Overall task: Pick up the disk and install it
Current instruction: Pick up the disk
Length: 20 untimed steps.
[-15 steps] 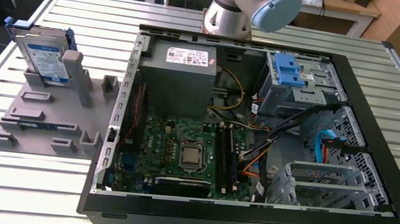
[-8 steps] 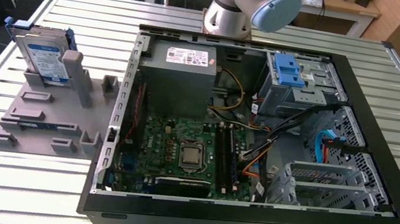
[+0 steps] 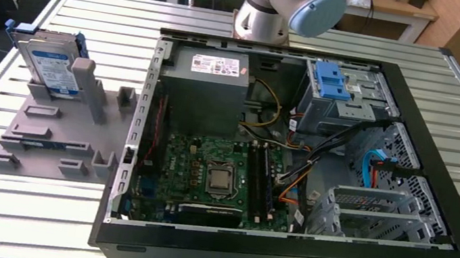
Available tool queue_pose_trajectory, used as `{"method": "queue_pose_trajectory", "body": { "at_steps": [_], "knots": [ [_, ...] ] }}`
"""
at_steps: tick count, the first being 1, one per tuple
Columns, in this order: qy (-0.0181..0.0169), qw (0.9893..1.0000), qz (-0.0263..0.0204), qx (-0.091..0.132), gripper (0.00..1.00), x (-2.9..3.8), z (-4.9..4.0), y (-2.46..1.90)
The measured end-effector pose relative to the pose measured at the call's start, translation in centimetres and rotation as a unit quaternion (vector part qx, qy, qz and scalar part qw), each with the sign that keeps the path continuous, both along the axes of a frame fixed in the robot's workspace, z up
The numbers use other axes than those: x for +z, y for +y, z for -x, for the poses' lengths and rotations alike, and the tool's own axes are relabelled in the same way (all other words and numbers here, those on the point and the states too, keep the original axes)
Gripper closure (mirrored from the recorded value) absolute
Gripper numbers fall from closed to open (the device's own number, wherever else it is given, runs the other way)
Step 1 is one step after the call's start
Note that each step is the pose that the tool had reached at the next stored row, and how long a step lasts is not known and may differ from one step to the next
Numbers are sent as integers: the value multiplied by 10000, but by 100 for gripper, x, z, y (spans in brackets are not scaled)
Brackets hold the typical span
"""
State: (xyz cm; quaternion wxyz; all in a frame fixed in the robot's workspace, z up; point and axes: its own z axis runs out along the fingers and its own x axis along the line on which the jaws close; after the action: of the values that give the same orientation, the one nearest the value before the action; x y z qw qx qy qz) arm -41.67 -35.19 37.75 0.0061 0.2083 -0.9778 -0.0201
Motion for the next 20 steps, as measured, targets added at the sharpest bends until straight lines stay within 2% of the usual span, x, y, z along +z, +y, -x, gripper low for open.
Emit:
{"method": "queue_pose_trajectory", "body": {
  "at_steps": [7,8,9,10,16,20],
  "knots": [
    [-1,10000,0,56,89,0,0,0],
    [-1,9999,0,116,89,-1,0,0],
    [-1,9995,-1,323,89,-2,0,0],
    [-2,9992,0,411,89,-2,0,0],
    [-11,9960,1,898,89,-9,0,0],
    [-20,9921,1,1251,89,-16,0,0]
  ]
}}
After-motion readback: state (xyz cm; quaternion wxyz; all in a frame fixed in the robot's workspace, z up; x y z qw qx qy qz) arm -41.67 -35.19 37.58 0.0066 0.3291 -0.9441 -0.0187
